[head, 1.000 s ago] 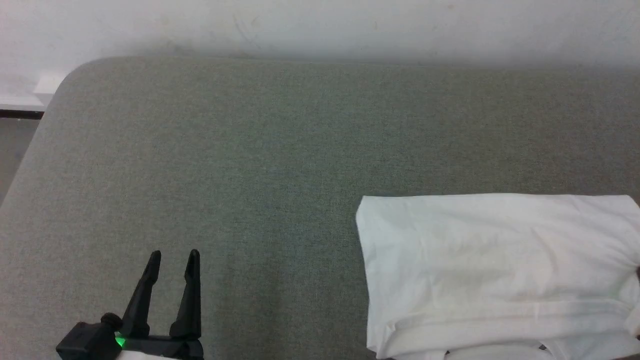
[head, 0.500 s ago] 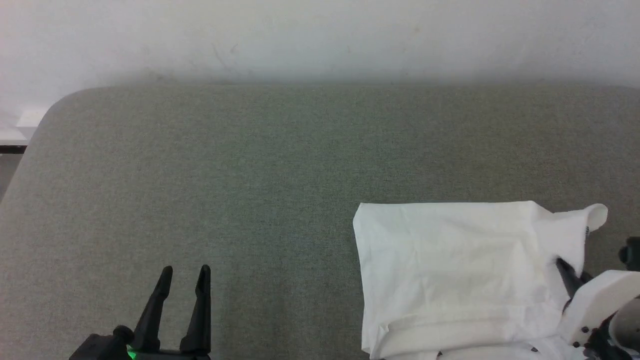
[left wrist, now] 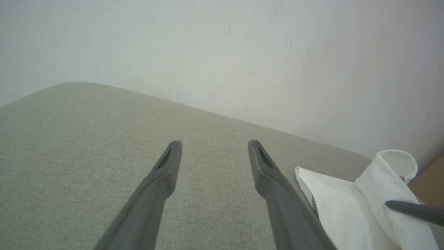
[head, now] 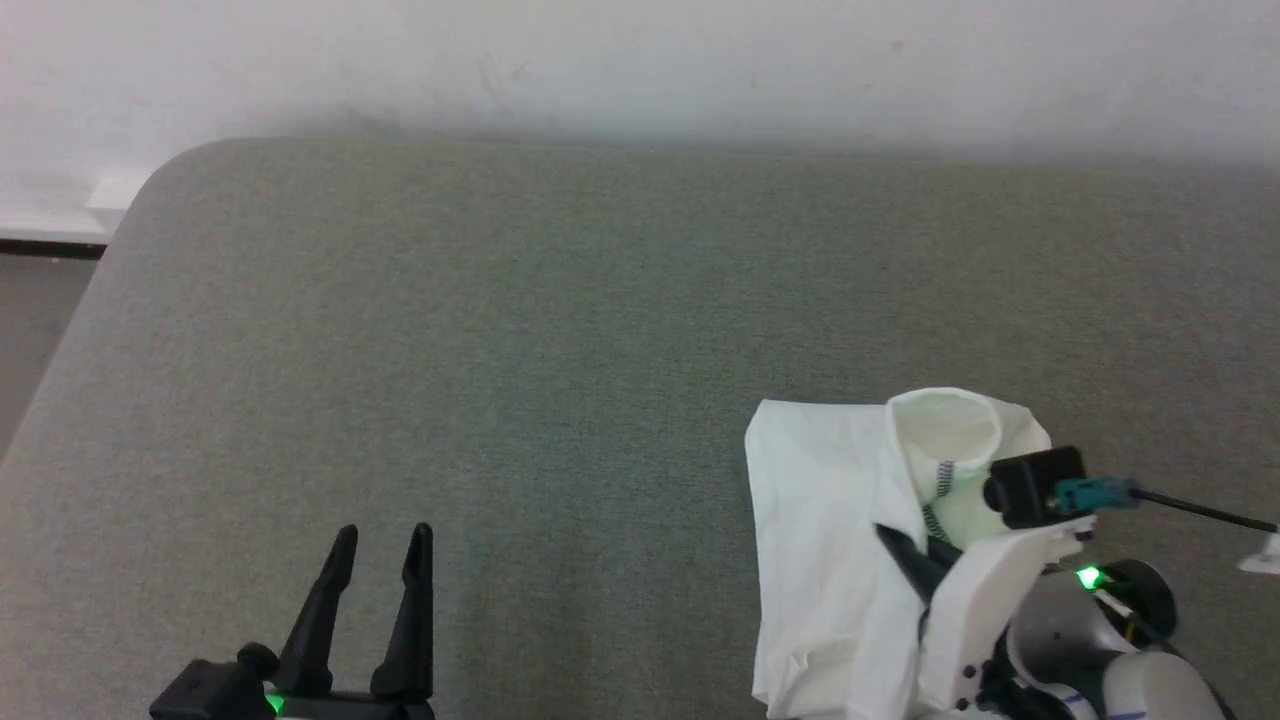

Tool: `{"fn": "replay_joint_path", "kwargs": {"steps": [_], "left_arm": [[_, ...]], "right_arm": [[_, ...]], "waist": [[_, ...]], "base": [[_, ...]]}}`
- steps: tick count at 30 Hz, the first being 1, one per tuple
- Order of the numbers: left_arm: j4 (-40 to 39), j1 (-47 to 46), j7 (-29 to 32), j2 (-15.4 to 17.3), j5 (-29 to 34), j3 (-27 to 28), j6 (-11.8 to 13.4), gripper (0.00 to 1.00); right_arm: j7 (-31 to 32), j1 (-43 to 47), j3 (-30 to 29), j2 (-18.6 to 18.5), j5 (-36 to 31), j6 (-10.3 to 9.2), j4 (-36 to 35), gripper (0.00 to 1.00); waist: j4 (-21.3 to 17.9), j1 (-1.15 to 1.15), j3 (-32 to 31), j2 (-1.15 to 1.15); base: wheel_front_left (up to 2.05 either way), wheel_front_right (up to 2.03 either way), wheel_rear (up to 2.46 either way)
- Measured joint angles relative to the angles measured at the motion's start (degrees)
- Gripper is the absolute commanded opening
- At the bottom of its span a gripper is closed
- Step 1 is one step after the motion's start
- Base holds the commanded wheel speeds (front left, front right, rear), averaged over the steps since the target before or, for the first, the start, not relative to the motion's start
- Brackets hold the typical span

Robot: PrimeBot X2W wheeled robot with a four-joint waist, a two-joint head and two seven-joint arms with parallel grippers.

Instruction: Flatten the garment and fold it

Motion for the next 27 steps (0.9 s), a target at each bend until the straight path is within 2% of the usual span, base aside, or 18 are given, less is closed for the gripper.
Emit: {"fn": "replay_joint_path", "kwargs": {"steps": [6, 12, 15, 16, 17, 18, 19, 23, 27], "left_arm": [[0.37, -1.3, 0.22, 0.24, -0.4, -0.08, -0.01, 1.0], [1.45, -2.13, 0.26, 0.2, -0.81, -0.76, -0.02, 1.0], [1.93, -2.32, 0.26, 0.12, -0.9, -1.21, -0.11, 1.0], [2.08, -2.32, 0.26, 0.12, -0.9, -1.25, -0.11, 1.0], [2.24, -2.32, 0.25, 0.11, -0.9, -1.31, -0.11, 1.0], [2.43, -2.33, 0.25, 0.09, -0.9, -1.4, -0.12, 1.0], [2.59, -2.33, 0.25, 0.05, -0.9, -1.55, -0.19, 1.0], [2.97, -2.33, 0.24, -0.03, -0.91, -1.74, -0.19, 1.0], [3.01, -2.32, 0.23, -0.03, -0.99, -1.69, -0.19, 1.0]], "right_arm": [[-1.89, -3.69, 3.93, 0.18, -1.29, 0.0, 7.6, 0.0], [-4.56, -7.28, 4.49, 0.23, -2.85, 0.0, 18.11, 0.0], [-5.33, -9.29, 4.69, 0.26, -2.69, 0.0, 23.08, 0.06], [-5.71, -10.04, 4.82, 0.25, -2.53, 0.0, 24.53, 0.15], [-6.13, -10.7, 4.98, 0.22, -2.35, 0.0, 25.84, 0.32], [-6.61, -11.28, 5.13, 0.22, -2.11, 0.02, 26.99, 0.58], [-7.17, -11.77, 5.53, 0.21, -1.8, 0.07, 27.81, 1.0], [-8.79, -12.74, 7.46, 0.33, 1.96, 0.07, 28.35, 1.0], [-9.1, -12.57, 6.99, 0.38, 3.04, 0.07, 24.21, 1.0]], "waist": [[2.49, 0.0, 0.62, 0.0], [4.9, 0.0, 0.93, 0.0], [5.95, 0.0, 0.91, 0.0], [6.22, 0.0, 0.87, 0.0], [6.45, 0.0, 0.82, 0.0], [6.63, 0.0, 0.76, 0.0], [6.76, 0.0, 0.66, 0.0], [6.6, 0.0, 0.24, 0.0], [5.57, 0.0, 0.14, 0.0]], "base": [[0.0, 0.0, 0.0], [0.0, 0.0, 0.0], [0.0, 0.0, 0.0], [0.0, 0.0, 0.0], [0.0, 0.0, 0.0], [0.0, 0.0, 0.0], [0.0, 0.0, 0.0], [0.0, 0.0, 0.0], [0.0, 0.0, 0.0]]}}
